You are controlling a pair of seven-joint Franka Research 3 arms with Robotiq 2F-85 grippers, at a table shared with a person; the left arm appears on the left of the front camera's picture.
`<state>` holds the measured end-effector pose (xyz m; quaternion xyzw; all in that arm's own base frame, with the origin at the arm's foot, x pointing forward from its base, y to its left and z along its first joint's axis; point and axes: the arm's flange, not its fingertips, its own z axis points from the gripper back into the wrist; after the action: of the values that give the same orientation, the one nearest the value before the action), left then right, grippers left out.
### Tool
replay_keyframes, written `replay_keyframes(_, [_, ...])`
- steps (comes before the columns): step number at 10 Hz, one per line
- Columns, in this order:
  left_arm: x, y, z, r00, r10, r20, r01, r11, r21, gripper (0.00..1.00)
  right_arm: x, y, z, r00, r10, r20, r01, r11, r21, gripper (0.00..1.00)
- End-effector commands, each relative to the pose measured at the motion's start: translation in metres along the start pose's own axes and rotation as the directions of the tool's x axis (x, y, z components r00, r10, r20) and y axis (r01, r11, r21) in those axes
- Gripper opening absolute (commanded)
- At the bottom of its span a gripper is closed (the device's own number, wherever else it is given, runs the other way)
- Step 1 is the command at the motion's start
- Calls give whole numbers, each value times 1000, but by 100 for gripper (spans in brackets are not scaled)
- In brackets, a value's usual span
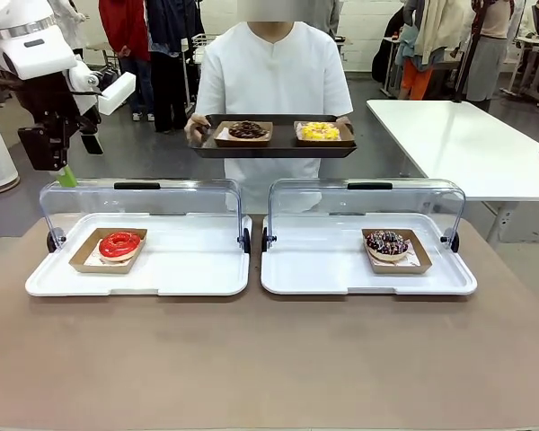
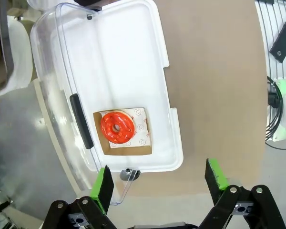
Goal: Provide the desired donut to the person.
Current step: Place the picked Paper togo box onto the Handle tray extended by the person.
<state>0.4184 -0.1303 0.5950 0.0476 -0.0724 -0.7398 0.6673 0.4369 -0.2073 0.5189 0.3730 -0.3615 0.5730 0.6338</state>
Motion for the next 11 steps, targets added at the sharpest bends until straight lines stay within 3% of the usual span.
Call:
replay_keyframes(1, [0, 0, 2, 1000, 5, -4, -5, 1000, -4, 100, 0, 0, 0, 1000, 1, 2, -1, 1000, 1, 100])
replay_keyframes(11, [0, 0, 0, 1000, 0, 0, 0, 1000, 0, 100, 0, 0, 0, 1000, 1, 2, -1, 1000, 1, 100])
